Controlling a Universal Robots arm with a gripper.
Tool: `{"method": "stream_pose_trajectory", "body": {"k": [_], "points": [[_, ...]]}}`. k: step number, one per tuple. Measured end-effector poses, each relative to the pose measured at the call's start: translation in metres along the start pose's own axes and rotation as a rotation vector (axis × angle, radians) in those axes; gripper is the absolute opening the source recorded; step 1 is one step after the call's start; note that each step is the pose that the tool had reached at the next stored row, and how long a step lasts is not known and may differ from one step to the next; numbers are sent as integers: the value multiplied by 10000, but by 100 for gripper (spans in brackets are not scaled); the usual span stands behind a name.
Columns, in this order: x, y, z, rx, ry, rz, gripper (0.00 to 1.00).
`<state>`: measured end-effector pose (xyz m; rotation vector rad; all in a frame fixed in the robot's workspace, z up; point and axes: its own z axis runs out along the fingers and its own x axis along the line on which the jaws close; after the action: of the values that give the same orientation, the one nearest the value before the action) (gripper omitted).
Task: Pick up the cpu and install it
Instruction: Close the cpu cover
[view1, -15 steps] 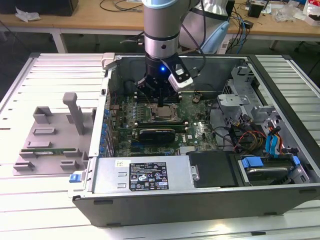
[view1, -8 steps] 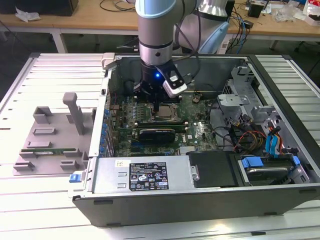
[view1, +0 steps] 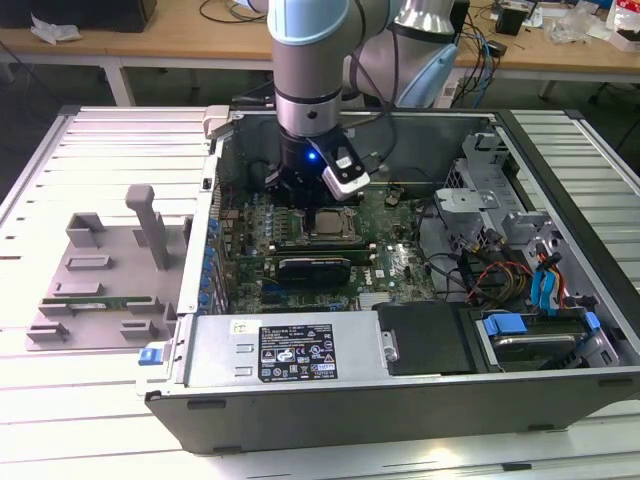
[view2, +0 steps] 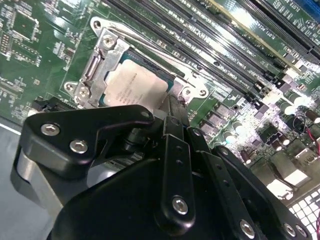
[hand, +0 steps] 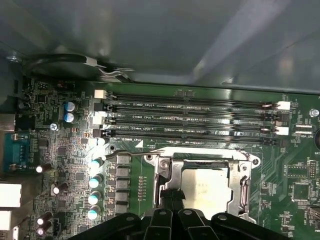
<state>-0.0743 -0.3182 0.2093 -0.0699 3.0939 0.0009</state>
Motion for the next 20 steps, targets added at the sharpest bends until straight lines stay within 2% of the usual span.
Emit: {"method": "stream_pose_trajectory", "body": {"k": [3, 9, 11, 13, 17, 20], "points": [[6, 0, 50, 1, 0, 0, 11], [7, 0, 57, 1, 0, 0, 11], [5, 1, 45, -7, -6, 1, 11], [4, 0, 3, -1, -1, 0, 11], [4, 0, 3, -6, -2, -3, 11], [4, 1, 9, -25, -2, -188, 11]]}}
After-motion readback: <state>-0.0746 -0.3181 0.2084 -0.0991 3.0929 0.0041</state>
